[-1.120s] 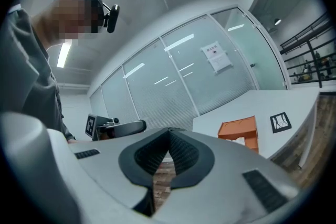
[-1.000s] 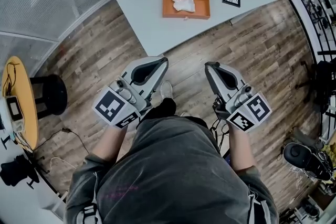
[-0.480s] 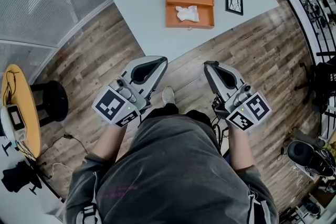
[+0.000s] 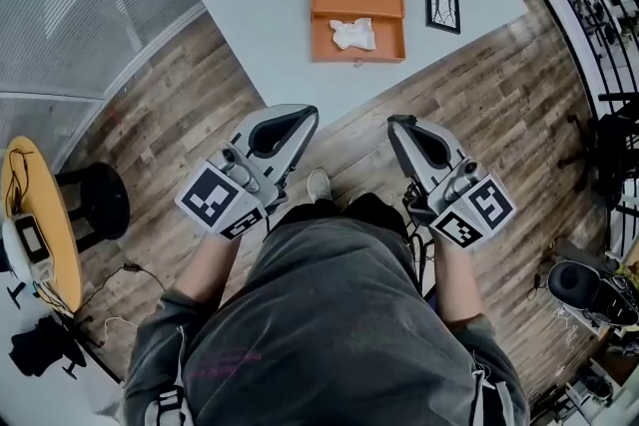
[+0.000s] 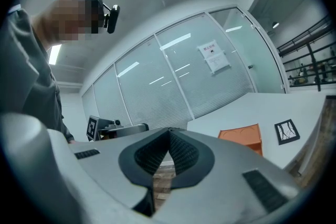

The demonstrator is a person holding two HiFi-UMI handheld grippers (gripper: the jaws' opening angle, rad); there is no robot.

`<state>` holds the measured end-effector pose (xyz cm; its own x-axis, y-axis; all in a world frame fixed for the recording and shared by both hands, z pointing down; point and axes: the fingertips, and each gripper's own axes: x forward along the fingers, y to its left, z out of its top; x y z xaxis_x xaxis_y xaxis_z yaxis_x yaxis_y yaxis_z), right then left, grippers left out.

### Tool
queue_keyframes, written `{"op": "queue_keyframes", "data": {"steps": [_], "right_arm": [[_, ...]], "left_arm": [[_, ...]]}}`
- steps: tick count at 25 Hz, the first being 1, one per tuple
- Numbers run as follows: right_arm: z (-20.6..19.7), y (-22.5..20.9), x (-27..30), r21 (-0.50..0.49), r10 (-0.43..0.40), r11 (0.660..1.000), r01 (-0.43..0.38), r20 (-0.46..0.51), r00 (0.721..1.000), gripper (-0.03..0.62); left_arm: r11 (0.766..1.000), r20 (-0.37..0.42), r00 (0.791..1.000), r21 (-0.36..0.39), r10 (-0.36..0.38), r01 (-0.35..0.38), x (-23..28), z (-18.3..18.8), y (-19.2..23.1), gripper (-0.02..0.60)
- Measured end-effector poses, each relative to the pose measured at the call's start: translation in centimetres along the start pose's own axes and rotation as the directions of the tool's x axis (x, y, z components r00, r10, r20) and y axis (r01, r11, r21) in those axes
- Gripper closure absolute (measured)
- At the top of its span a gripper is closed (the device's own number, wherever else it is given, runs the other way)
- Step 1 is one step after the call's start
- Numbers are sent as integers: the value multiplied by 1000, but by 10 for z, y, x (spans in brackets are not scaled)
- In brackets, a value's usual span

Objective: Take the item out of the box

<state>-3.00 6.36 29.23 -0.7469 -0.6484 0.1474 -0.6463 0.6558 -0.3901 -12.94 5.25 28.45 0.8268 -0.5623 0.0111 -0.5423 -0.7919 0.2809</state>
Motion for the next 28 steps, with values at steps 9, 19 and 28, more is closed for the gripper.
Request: {"op": "queue_keyframes", "data": {"steps": [9,19,28], "right_arm": [[4,-27,8,12,-4,1000,4,-5,1000,589],[19,-77,26,31,70,997,-69,-21,997,589],[40,-134,32,47,122,992,-120,-44,992,589]], "left_arm": [[1000,-7,1000,-6,10,-10,22,-3,17,571],[993,-50,992,14,115,-115,60,-15,49,571],[981,-56,979,27,194,-193,111,-8,74,571]]}}
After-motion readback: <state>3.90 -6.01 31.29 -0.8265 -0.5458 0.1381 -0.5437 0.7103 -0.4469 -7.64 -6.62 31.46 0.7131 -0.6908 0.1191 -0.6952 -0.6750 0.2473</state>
